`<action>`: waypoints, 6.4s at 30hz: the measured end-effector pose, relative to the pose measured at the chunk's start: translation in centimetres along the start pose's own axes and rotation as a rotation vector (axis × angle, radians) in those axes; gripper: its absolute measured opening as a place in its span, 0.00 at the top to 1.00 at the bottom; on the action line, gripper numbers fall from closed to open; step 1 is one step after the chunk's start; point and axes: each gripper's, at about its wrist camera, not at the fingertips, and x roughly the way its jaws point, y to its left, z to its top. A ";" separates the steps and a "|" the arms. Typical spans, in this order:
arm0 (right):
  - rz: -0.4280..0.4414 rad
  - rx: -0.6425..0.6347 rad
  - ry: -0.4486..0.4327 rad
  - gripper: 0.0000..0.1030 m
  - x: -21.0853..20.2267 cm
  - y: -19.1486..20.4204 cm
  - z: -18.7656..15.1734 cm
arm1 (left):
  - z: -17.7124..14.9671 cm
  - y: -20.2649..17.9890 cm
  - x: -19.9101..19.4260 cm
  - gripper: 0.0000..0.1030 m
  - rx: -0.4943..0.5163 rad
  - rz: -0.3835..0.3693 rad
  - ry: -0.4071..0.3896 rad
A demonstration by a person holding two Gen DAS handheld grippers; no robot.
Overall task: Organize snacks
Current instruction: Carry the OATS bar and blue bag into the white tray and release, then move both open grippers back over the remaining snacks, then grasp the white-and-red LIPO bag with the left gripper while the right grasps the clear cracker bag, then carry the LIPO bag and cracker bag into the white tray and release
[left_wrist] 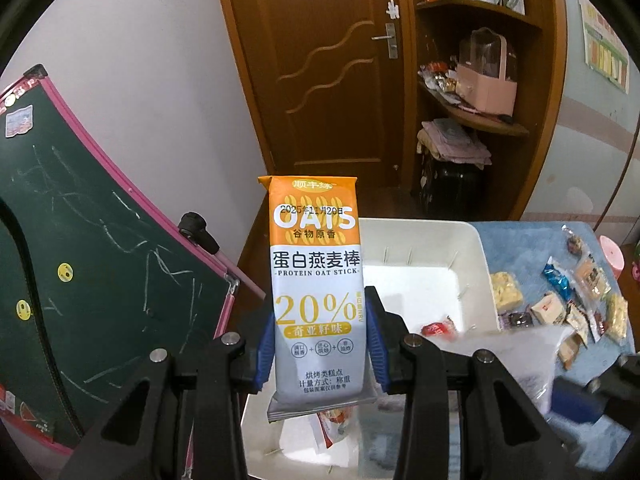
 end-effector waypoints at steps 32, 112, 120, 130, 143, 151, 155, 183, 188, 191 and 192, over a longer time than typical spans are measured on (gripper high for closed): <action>-0.020 0.053 -0.016 0.50 -7.7 -2.6 -8.8 | -4.7 -5.1 -9.4 0.19 0.079 -0.058 -0.035; -0.333 0.950 0.258 0.31 -1.6 -42.5 -21.7 | -5.7 -43.2 9.9 0.18 0.737 -0.316 0.391; -0.318 0.974 0.278 0.30 -1.2 -43.0 -21.7 | -6.6 -44.5 10.4 0.18 0.790 -0.302 0.397; -0.413 0.856 0.351 0.32 0.3 -41.2 -20.4 | -5.9 -43.9 11.2 0.44 0.712 -0.280 0.379; -0.337 0.788 0.278 0.35 -4.5 -36.6 -20.6 | -5.4 -38.5 5.1 0.52 0.536 -0.318 0.329; -0.278 0.658 0.222 0.35 -8.0 -30.2 -19.7 | -7.5 -32.6 -2.6 0.52 0.437 -0.370 0.286; -0.254 0.575 0.212 0.35 -9.0 -27.1 -18.3 | -8.1 -28.3 -5.4 0.52 0.395 -0.366 0.261; -0.132 0.150 -0.039 0.35 -10.0 -5.1 7.1 | -1.5 1.1 -10.3 0.52 0.035 -0.052 0.045; -0.149 0.136 0.015 0.35 -5.3 -3.7 8.7 | -2.0 1.4 -6.5 0.52 0.016 -0.058 0.102; -0.157 0.135 0.053 0.35 -2.8 -3.3 9.1 | -2.5 1.4 -4.5 0.52 0.003 -0.079 0.140; -0.152 0.140 0.068 0.35 -2.0 -3.2 9.2 | -2.6 1.4 -3.9 0.52 0.000 -0.085 0.150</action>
